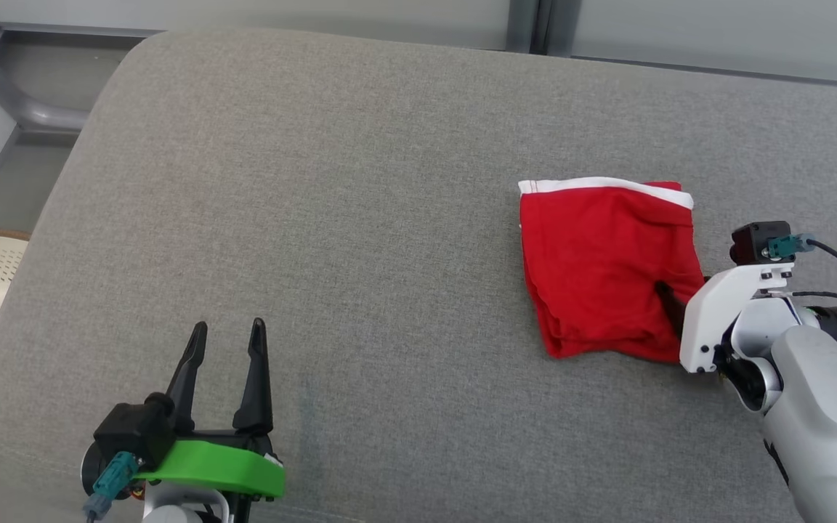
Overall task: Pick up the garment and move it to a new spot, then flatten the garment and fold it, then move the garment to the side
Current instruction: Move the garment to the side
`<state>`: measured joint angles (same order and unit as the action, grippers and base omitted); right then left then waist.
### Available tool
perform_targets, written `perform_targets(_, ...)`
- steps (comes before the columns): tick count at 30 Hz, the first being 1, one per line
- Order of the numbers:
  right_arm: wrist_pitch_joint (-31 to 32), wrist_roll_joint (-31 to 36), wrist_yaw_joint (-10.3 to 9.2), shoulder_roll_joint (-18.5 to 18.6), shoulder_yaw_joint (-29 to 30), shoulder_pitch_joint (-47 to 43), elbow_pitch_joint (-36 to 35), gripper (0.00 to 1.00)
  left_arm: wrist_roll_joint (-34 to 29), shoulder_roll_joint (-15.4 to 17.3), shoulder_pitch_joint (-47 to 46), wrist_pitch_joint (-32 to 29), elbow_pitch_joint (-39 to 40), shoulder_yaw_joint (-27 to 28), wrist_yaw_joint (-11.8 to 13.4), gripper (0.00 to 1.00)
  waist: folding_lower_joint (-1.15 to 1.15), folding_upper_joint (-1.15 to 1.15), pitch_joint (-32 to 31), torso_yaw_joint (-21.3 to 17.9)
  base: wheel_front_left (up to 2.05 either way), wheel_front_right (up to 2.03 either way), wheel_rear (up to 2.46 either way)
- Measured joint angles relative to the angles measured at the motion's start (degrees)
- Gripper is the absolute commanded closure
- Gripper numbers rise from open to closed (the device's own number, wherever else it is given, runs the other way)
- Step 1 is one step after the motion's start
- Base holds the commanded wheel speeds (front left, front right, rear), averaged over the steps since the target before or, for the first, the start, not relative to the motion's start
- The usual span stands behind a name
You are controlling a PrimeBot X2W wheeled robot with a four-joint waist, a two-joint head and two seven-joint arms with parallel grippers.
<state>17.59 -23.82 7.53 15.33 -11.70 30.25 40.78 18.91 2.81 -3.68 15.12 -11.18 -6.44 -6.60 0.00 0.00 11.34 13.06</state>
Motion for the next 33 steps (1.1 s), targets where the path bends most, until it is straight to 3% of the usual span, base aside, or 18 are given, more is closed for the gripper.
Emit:
perform_targets(3,1.7,0.2,0.0,0.2,-1.5,0.9,1.1,0.0,0.1,0.0,-0.5,0.0,0.1,-0.7,0.1,0.0,0.0,0.0,0.8,0.4,0.0,0.0,0.0)
perform_targets(4,2.4,0.1,-0.04,0.3,-2.2,1.2,1.1,0.12,0.1,0.0,-0.7,0.0,0.2,-0.8,0.1,0.0,0.0,0.0,0.9,0.4,0.0,0.0,0.0)
perform_targets(5,2.9,-0.1,-0.08,0.5,-3.1,1.5,1.0,0.93,0.1,0.0,-0.8,0.0,0.3,-0.9,0.1,0.0,0.0,0.0,1.1,0.4,0.0,0.0,0.0)
perform_targets(6,3.5,-0.4,-0.08,0.9,-4.2,1.8,0.7,1.0,0.1,0.0,-0.9,0.0,0.5,-0.9,0.1,0.0,0.0,0.0,1.2,0.4,0.0,0.0,0.0)
perform_targets(15,6.9,1.2,0.08,7.4,-16.4,5.2,-6.0,1.0,1.4,0.0,-1.0,0.0,1.5,-0.7,0.5,0.0,0.0,0.0,1.5,-2.4,0.0,0.0,0.0)
perform_targets(21,12.2,-1.0,0.02,14.7,-22.6,8.8,-14.5,1.0,1.9,0.0,-0.6,0.0,2.5,0.2,0.5,0.0,0.0,0.0,1.1,-6.3,0.0,0.0,0.0)
perform_targets(28,16.0,-3.2,0.01,22.5,-21.8,12.0,-23.1,1.0,1.6,0.0,-1.1,0.0,3.7,1.7,0.5,0.0,0.0,0.0,1.4,-12.5,0.0,0.0,0.0)
perform_targets(33,16.4,-3.2,0.02,25.1,-19.4,12.4,-24.9,1.0,-0.4,0.0,-2.8,0.0,3.8,2.5,0.2,0.0,0.0,0.0,2.4,-16.9,0.0,0.0,0.0)
